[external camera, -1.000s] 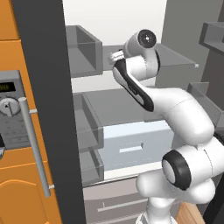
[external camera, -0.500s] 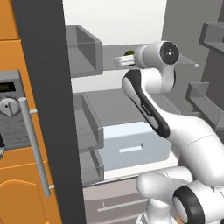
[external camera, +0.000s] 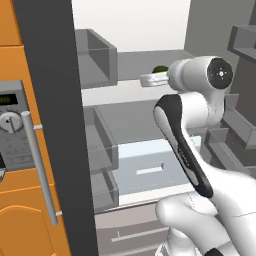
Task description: Place the cold items (lime and carrot) from the fridge in one tupperware on the dining counter. Place the warm items (hot dog and kebab skewer) in the stove area in another tupperware.
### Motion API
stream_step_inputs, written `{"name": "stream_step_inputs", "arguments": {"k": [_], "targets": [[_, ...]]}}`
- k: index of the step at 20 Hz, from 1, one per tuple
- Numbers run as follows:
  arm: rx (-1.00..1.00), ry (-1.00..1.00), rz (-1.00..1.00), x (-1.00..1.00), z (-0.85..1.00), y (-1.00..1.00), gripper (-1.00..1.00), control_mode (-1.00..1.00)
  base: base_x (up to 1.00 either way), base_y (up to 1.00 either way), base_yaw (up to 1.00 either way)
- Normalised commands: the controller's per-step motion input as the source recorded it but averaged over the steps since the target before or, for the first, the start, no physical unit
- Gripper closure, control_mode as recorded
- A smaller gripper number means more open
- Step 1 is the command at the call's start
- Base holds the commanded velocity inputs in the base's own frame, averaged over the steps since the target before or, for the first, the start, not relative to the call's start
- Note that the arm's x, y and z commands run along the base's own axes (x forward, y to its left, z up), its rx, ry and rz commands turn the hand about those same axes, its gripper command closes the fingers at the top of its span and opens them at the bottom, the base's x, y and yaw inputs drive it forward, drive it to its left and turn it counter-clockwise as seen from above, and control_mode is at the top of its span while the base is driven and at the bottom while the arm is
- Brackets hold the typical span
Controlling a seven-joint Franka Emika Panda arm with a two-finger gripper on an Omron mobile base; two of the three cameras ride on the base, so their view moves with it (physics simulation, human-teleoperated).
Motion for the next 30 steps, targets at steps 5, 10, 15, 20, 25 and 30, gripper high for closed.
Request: {"name": "stream_step_inputs", "arguments": {"k": [5,10,15,20,25,30], "targets": [[0.0,0.06,-0.08,-1.0,0.0,-0.23,1.0,-1.0,0.0,0.0,0.0],[0.0,0.16,-0.04,-0.97,0.0,-0.2,1.0,-1.0,0.0,0.0,0.0],[0.0,0.17,0.0,-0.86,-0.02,-0.16,1.0,-1.0,0.0,0.0,0.0],[0.0,0.01,-0.01,-0.58,-0.12,-0.08,1.0,-1.0,0.0,0.0,0.0],[0.0,0.0,-0.01,-0.13,-0.03,-0.01,1.0,-1.0,0.0,0.0,0.0],[0.05,-0.04,-0.07,-0.71,-0.21,-0.08,1.0,-1.0,0.0,0.0,0.0]]}}
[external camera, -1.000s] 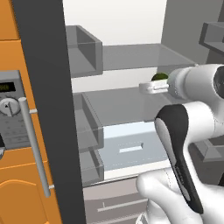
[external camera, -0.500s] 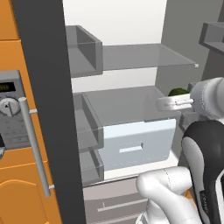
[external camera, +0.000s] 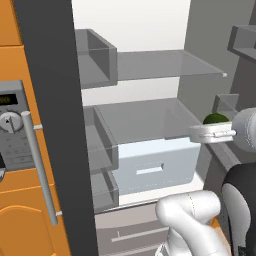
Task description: Place the cold items (lime and carrot) from the fridge in one tupperware on the dining counter. Place the warm items (hot dog and kebab skewer) in the stove area in another tupperware.
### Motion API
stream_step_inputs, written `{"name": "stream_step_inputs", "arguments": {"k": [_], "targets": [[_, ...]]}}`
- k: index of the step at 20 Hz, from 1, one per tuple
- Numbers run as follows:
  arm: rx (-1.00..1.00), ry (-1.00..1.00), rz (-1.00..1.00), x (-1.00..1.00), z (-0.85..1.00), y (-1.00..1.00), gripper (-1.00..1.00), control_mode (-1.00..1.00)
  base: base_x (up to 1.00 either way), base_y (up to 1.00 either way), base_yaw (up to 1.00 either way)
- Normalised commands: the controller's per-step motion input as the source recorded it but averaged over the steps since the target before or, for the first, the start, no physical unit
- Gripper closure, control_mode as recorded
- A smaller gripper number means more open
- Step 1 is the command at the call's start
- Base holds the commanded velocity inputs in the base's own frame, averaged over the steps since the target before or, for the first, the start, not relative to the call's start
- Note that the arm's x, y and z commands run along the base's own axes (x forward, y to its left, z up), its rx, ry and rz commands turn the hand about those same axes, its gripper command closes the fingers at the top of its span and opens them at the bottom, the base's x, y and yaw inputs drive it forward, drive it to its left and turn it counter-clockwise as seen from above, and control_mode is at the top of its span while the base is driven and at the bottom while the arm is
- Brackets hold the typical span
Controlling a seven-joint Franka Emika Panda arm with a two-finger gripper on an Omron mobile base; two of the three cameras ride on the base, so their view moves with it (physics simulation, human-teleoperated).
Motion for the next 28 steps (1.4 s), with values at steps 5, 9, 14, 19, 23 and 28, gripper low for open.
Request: {"name": "stream_step_inputs", "arguments": {"k": [5,9,14,19,23,28], "targets": [[0.0,-0.01,-0.02,-0.15,-0.05,-0.01,1.0,1.0,-0.57,-0.01,-0.08],[0.0,0.0,0.0,0.0,0.0,0.0,1.0,1.0,-0.65,0.02,-0.18],[0.0,0.0,0.0,0.0,0.0,0.0,1.0,1.0,-0.62,0.15,-0.3],[0.0,0.0,0.0,0.0,0.0,0.0,1.0,1.0,-0.63,0.31,-0.47],[0.0,0.0,0.0,0.0,0.0,0.0,1.0,1.0,-0.64,0.37,-0.56],[0.0,0.0,0.0,0.0,0.0,0.0,1.0,1.0,-0.67,0.43,-0.63]]}}
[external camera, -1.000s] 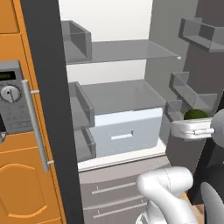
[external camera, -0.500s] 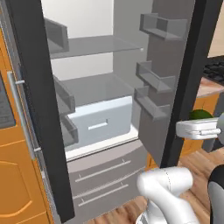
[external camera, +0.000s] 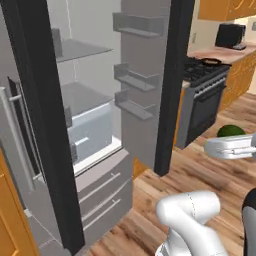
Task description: Place the cold items (lime and carrot) from the fridge in one tupperware on the dining counter. Place the warm items (hot dog and kebab skewer) in the stove area in another tupperware.
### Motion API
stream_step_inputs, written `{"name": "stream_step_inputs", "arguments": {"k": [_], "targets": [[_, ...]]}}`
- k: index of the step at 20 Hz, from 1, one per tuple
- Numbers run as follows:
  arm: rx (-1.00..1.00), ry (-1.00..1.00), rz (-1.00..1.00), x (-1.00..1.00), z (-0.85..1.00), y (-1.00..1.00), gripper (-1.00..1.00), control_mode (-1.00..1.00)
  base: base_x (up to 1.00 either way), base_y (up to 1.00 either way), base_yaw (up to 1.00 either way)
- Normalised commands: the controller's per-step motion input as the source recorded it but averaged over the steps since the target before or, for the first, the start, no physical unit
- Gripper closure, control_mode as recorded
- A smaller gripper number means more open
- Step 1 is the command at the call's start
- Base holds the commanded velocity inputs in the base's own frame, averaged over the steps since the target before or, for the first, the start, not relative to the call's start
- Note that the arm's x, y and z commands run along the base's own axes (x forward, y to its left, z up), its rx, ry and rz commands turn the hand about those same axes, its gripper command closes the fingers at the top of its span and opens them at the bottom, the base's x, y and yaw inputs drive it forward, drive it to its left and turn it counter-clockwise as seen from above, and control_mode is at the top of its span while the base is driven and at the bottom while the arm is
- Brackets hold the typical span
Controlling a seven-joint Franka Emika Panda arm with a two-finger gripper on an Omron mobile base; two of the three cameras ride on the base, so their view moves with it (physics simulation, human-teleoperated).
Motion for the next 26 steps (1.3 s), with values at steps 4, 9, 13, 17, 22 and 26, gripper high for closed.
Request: {"name": "stream_step_inputs", "arguments": {"k": [4,9,13,17,22,26], "targets": [[0.0,0.0,0.0,0.0,0.0,0.0,1.0,1.0,-0.67,0.39,-0.77],[0.0,0.0,0.0,0.0,0.0,0.0,1.0,1.0,-0.69,0.33,-0.82],[0.0,0.0,0.0,0.0,0.0,0.0,1.0,1.0,-0.71,0.26,-0.79],[0.0,0.0,0.0,0.0,0.0,0.0,1.0,1.0,-0.83,0.03,-0.68],[0.0,0.0,0.0,0.0,0.0,0.0,1.0,1.0,-0.58,-0.43,-0.57],[0.0,0.0,0.0,0.0,0.0,0.0,1.0,1.0,-0.37,-0.95,-0.34]]}}
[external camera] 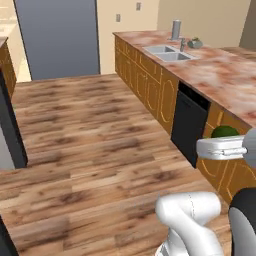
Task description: Place the cold items (lime and carrot) from the fridge in one tupperware on the dining counter. Place the warm items (hot dog and kebab skewer) in the stove area in another tupperware.
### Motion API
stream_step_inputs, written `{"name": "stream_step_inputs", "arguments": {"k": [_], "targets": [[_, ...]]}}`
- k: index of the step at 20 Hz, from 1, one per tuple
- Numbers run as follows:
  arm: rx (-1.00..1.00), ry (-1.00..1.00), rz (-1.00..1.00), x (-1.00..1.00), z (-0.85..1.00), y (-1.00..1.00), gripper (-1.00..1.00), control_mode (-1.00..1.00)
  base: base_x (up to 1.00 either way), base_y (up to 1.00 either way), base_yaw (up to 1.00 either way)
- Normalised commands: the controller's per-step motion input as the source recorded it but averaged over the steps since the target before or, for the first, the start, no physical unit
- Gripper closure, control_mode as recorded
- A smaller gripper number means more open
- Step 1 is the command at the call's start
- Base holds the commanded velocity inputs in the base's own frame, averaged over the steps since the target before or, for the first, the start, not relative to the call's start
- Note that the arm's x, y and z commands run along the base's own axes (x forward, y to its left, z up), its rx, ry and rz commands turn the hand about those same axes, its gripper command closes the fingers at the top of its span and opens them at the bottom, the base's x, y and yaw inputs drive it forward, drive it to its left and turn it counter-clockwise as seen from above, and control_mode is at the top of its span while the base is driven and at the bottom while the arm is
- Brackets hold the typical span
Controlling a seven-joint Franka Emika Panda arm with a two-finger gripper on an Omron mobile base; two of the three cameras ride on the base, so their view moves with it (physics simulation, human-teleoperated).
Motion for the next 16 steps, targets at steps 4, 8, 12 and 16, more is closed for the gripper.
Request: {"name": "stream_step_inputs", "arguments": {"k": [4,8,12,16], "targets": [[0.0,0.0,0.0,0.0,0.0,0.0,1.0,1.0,-0.28,-1.0,-0.18],[0.0,0.0,0.0,0.0,0.0,0.0,1.0,1.0,-0.39,-1.0,-0.13],[0.0,0.0,0.0,0.0,0.0,0.0,1.0,1.0,-0.28,-1.0,-0.11],[0.0,0.0,0.0,0.0,0.0,0.0,1.0,1.0,-0.1,-1.0,-0.07]]}}
